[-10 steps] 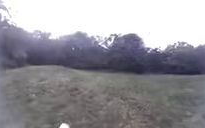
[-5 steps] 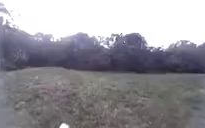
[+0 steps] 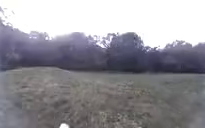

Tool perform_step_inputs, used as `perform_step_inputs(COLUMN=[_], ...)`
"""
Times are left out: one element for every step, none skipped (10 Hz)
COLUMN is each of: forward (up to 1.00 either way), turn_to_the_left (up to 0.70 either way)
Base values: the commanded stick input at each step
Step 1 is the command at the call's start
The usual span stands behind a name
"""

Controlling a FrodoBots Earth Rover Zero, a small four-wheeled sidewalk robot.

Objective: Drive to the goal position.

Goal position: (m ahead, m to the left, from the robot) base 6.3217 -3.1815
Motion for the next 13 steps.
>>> perform_step_inputs(forward=[0.7, 0.7, 0.7, 0.7, 0.7, 0.7, 0.7, 0.7, 0.7, 0.7, 0.7, 0.7, 0.7], turn_to_the_left=[-0.18, 0.0, 0.0, 0.0, 0.0, 0.0, 0.0, -0.29, -0.33, -0.35, -0.35, -0.11, -0.04])
